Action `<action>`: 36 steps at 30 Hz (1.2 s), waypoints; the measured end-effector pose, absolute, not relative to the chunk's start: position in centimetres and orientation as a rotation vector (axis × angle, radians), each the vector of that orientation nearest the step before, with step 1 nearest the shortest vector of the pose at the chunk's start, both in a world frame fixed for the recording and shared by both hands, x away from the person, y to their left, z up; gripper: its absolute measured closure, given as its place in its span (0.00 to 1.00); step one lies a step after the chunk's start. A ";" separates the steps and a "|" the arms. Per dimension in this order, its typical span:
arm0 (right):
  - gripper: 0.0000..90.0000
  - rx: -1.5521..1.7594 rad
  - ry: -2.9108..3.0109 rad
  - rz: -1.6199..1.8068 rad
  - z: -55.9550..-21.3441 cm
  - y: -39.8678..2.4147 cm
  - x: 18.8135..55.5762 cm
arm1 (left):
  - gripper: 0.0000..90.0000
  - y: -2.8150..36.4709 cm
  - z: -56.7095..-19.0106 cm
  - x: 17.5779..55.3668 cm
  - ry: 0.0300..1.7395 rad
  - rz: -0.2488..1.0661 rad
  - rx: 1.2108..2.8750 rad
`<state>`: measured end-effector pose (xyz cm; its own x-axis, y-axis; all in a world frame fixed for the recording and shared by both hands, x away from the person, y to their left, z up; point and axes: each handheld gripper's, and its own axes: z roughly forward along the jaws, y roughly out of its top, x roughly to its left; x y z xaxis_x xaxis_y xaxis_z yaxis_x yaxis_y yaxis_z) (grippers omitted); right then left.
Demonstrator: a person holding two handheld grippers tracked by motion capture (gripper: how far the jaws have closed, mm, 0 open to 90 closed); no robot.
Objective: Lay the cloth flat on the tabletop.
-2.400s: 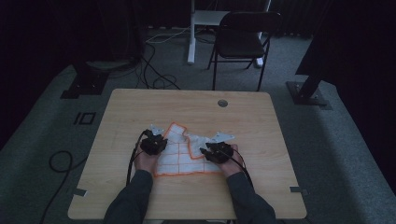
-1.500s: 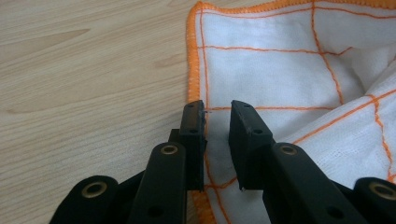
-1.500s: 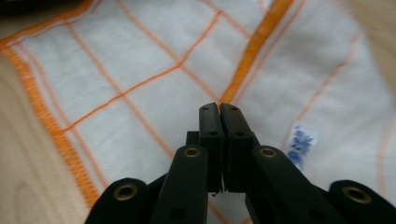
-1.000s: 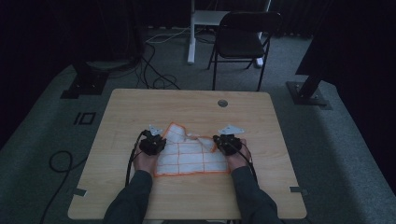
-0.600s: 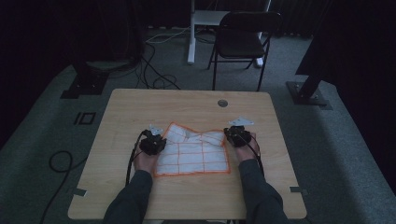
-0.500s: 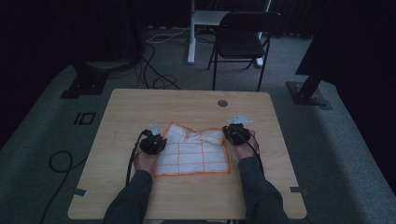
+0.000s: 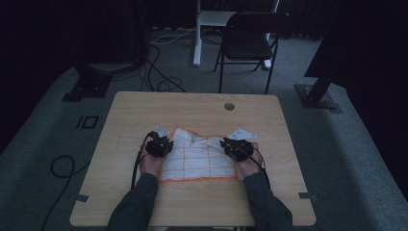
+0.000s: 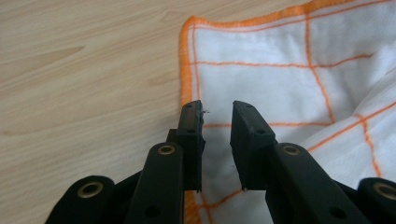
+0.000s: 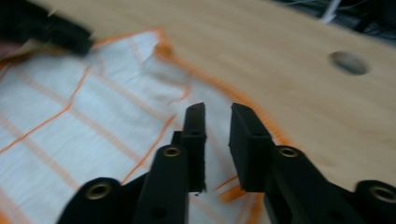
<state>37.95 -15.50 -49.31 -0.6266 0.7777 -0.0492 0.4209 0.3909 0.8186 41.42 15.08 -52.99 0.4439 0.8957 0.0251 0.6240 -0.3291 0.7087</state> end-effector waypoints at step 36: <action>0.89 1.040 2.318 0.981 -52.4 -15.7 39.4 | 0.88 15.6 -53.3 44.0 1.384 0.586 2.049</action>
